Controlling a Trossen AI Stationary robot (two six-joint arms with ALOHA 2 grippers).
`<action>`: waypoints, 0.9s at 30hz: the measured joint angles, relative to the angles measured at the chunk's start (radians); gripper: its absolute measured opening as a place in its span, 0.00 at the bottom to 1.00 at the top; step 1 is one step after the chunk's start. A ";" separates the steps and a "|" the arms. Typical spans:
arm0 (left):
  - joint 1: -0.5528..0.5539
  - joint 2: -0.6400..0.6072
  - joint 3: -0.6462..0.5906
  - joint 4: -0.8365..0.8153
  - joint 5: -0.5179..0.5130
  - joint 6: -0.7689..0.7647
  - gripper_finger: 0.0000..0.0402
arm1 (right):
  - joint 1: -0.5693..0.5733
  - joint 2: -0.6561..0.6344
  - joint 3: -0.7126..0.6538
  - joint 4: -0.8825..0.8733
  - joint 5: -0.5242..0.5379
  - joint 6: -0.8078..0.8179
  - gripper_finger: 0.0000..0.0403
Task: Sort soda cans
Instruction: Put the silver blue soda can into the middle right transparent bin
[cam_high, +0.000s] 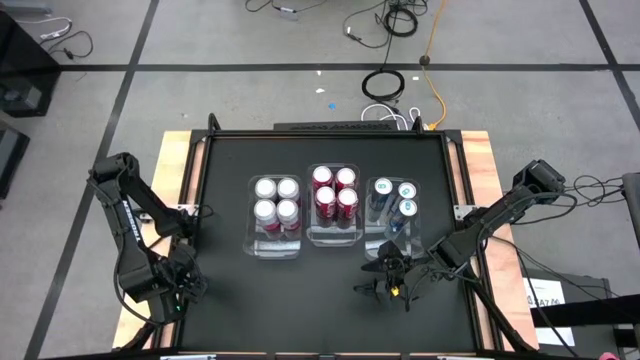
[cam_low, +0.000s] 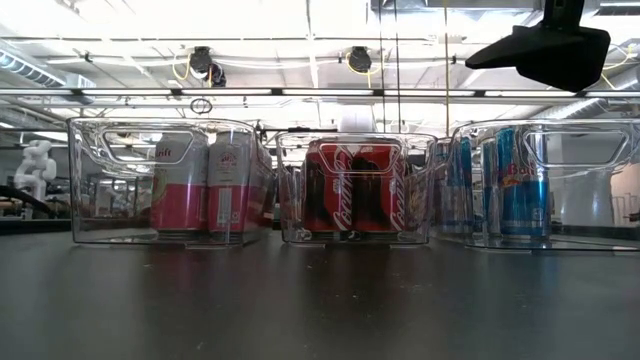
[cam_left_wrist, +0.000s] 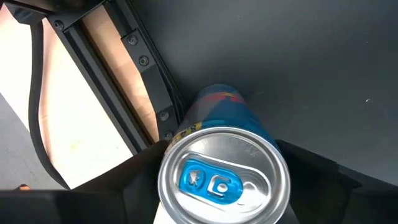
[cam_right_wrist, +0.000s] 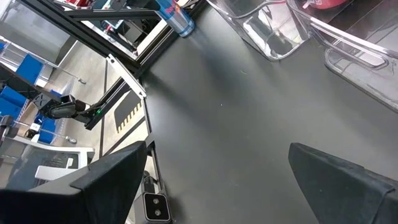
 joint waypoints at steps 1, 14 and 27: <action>0.000 0.000 0.000 0.001 0.000 0.000 0.71 | 0.000 0.000 0.000 0.000 0.000 0.000 0.95; 0.006 0.000 0.015 0.079 -0.007 -0.027 0.65 | 0.000 0.000 0.000 -0.001 0.000 -0.008 0.95; 0.136 0.000 0.017 0.223 -0.080 0.090 0.65 | 0.003 0.000 0.000 -0.009 0.000 -0.028 0.95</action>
